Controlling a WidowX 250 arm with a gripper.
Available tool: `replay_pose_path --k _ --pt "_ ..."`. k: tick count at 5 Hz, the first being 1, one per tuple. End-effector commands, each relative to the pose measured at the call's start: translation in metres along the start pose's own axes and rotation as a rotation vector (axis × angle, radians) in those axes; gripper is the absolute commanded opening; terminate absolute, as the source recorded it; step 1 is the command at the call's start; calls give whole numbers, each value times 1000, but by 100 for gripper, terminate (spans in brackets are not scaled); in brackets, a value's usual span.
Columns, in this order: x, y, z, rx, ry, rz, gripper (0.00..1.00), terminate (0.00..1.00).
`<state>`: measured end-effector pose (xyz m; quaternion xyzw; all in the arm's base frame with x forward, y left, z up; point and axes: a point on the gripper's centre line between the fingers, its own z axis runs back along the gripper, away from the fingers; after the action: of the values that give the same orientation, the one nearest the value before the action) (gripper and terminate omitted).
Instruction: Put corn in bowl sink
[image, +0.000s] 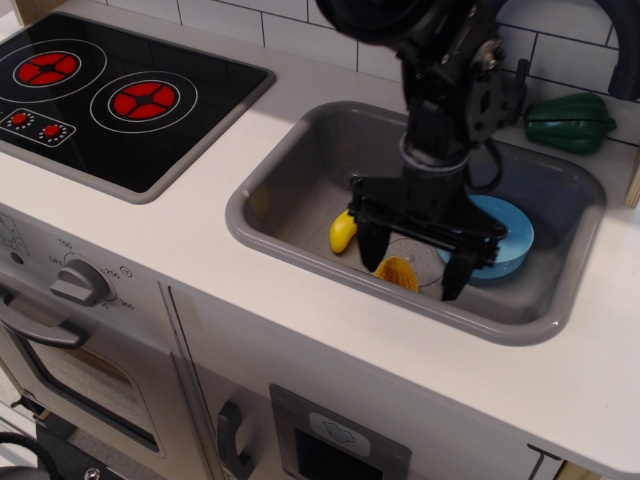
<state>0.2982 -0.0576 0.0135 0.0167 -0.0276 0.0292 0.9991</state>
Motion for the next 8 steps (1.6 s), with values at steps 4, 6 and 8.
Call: replay_pose_path --k 4,6,8 --pt "15 6 -26 27 -38 29 100 0" --pt "16 5 -10 -11 -62 25 0 0" --pt "35 -8 37 -44 -142 139 0 0"
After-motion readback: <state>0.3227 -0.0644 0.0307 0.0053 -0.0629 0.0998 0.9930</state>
